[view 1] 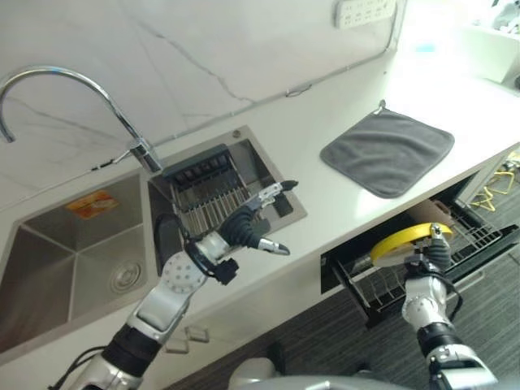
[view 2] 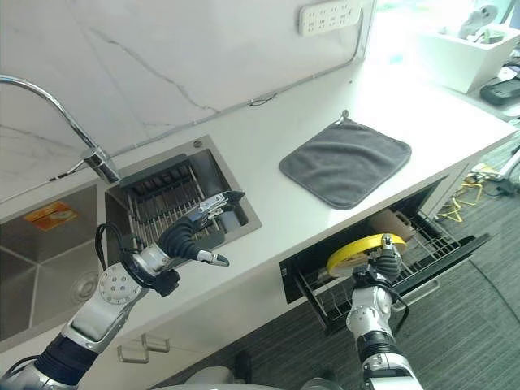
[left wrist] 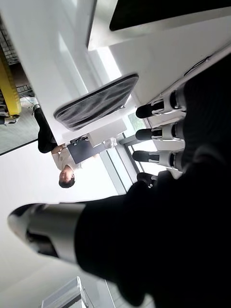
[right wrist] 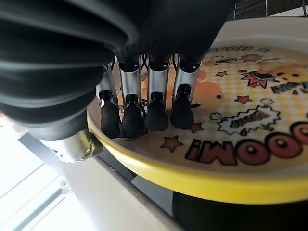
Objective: Place the dishes in the dishwasher.
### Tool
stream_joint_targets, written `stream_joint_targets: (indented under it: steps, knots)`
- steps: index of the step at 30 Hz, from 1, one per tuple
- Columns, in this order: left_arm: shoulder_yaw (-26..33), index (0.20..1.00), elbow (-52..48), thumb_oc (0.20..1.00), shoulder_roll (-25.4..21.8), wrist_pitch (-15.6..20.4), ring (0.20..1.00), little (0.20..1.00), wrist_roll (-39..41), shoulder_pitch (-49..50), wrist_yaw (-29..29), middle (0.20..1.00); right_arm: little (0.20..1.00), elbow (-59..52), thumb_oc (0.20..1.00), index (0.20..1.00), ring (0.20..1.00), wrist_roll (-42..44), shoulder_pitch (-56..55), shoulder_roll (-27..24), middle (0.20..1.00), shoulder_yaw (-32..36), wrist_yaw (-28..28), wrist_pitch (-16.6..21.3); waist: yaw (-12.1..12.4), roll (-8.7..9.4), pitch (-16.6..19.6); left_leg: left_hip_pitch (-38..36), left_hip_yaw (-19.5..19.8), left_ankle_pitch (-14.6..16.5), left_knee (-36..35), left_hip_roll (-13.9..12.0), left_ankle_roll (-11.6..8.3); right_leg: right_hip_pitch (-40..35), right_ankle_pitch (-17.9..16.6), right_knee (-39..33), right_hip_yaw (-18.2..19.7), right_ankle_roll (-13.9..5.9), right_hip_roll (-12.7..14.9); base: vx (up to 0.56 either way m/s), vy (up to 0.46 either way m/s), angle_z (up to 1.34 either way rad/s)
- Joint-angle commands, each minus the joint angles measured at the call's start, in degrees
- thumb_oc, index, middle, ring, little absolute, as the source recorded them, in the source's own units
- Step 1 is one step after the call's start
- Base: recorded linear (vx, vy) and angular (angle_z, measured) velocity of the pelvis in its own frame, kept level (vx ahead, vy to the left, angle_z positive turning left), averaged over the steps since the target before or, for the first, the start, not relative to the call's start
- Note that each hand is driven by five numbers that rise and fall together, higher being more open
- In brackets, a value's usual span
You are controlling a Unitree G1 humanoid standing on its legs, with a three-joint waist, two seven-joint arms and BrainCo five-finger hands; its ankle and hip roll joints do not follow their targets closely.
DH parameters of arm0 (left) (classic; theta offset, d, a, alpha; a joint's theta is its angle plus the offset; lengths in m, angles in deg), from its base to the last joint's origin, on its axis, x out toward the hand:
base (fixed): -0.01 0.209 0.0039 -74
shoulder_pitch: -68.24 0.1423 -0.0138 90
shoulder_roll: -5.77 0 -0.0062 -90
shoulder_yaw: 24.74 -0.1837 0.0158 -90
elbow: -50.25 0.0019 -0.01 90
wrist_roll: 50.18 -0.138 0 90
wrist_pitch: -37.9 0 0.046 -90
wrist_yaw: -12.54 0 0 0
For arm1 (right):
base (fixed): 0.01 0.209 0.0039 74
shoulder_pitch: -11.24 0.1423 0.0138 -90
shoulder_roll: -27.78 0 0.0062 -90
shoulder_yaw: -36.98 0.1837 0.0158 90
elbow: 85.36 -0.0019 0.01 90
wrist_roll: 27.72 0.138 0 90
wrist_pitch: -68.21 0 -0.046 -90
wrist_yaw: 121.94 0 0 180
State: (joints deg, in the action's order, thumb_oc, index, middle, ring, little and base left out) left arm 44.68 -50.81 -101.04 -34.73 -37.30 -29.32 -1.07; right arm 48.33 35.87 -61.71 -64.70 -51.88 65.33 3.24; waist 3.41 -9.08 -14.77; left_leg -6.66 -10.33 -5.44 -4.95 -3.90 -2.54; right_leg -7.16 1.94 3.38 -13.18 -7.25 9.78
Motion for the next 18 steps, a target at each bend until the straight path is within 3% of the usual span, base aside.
stream_joint_targets:
  steps: [1, 9, 11, 18]
  knots:
    - [-0.64, 1.000, -1.54, 1.000, -0.45, 3.78, 1.000, 1.000, 3.11, -4.73, 1.17, 1.000, 0.200, -1.91, 0.200, 0.200, 0.200, -2.63, 9.22, -3.51, 0.200, 2.47, -3.10, 0.33, 0.74, 0.71, 0.26, 5.89, 4.50, 5.37, 11.43, 4.16, 1.88, 5.98, 4.68, 13.30, -3.41, 7.24, -2.62, -0.12, -0.005, 0.09]
    - [-2.67, 1.000, -1.40, 1.000, -2.68, 4.91, 1.000, 1.000, 3.31, -9.49, 2.92, 1.000, 0.200, 2.13, 0.200, 0.200, 0.200, -10.41, 15.19, -5.58, 0.200, -0.90, -1.81, -2.29, 1.23, 0.07, -3.75, 9.65, 5.64, 4.99, 14.15, 4.70, 2.23, 9.84, 5.23, 17.59, -3.31, 7.86, -2.29, -0.11, -0.029, 0.07]
    - [-2.85, 1.000, -1.00, 1.000, -3.43, 4.76, 1.000, 1.000, 3.79, -10.93, 3.23, 1.000, 0.200, 4.14, 0.200, 0.200, 0.200, -12.73, 16.80, -7.13, 0.200, -1.53, -1.49, -4.43, 1.26, 0.01, -4.51, 10.47, 5.78, 4.75, 14.43, 4.76, 2.28, 10.78, 5.30, 18.38, -3.25, 7.88, -2.23, -0.10, -0.030, 0.04]
    - [-3.75, 1.000, -0.48, 1.000, -5.14, 4.91, 1.000, 1.000, 3.87, -14.28, 3.92, 1.000, 0.200, 10.28, 0.200, 0.200, 0.200, -10.12, 20.32, -7.83, 0.200, -3.79, -3.97, -5.69, 1.81, 0.19, -6.87, 12.98, 6.20, 4.53, 15.48, 4.62, 2.48, 13.56, 5.44, 20.45, -2.79, 8.03, -2.44, -0.10, -0.045, 0.02]
